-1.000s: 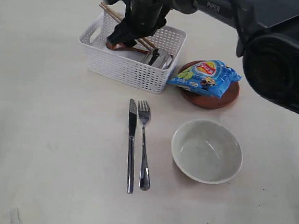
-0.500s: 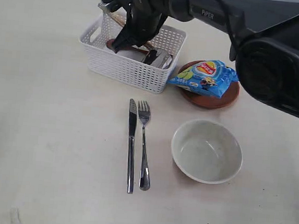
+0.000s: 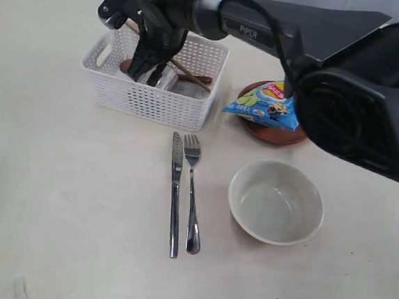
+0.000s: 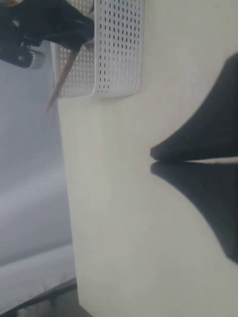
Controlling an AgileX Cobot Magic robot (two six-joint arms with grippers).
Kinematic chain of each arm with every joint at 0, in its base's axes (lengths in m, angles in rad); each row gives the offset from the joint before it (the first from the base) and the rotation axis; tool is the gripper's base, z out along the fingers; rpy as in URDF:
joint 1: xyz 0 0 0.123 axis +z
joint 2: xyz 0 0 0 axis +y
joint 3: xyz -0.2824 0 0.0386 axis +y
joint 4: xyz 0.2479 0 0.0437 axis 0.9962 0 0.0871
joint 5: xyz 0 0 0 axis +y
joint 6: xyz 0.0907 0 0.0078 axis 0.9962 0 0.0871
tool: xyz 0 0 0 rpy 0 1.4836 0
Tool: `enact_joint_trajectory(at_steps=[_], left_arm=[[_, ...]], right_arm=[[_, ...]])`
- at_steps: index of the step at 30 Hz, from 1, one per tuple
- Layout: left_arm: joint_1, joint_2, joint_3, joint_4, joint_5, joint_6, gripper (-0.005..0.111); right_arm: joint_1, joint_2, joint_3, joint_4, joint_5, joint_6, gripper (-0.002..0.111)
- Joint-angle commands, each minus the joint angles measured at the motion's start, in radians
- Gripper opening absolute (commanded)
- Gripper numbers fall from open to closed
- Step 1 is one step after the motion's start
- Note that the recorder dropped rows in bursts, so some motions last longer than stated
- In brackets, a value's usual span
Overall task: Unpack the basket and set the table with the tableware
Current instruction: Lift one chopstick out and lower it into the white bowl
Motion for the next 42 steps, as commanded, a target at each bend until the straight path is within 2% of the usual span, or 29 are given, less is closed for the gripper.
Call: enact_joint_trajectory(at_steps=[1, 11, 17, 23, 27, 30, 35, 42], left_arm=[[-0.008, -0.003, 0.002, 0.005, -0.007, 0.000, 0.000], [-0.008, -0.003, 0.002, 0.005, -0.007, 0.000, 0.000], [-0.008, -0.003, 0.002, 0.005, -0.007, 0.000, 0.000], [-0.008, -0.003, 0.002, 0.005, -0.007, 0.000, 0.000], [-0.008, -0.003, 0.002, 0.005, -0.007, 0.000, 0.000], [-0.008, -0.003, 0.002, 0.005, -0.007, 0.000, 0.000], [-0.008, -0.003, 0.002, 0.005, -0.007, 0.000, 0.000], [-0.008, -0.003, 0.002, 0.005, -0.007, 0.000, 0.000]], right_arm=[[-0.001, -0.048, -0.002, -0.026, 0.006, 0.015, 0.000], [-0.001, -0.137, -0.002, -0.024, 0.034, 0.015, 0.000], [-0.007, -0.202, -0.002, 0.030, 0.123, 0.019, 0.000], [-0.125, -0.276, -0.002, 0.332, 0.264, 0.015, 0.000], [-0.208, -0.305, -0.002, 0.450, 0.443, -0.005, 0.000], [-0.234, -0.339, 0.010, 0.499, 0.446, -0.012, 0.000], [-0.245, -0.483, 0.182, 0.515, 0.446, 0.012, 0.000], [-0.258, -0.722, 0.565, 0.608, 0.438, 0.039, 0.000]])
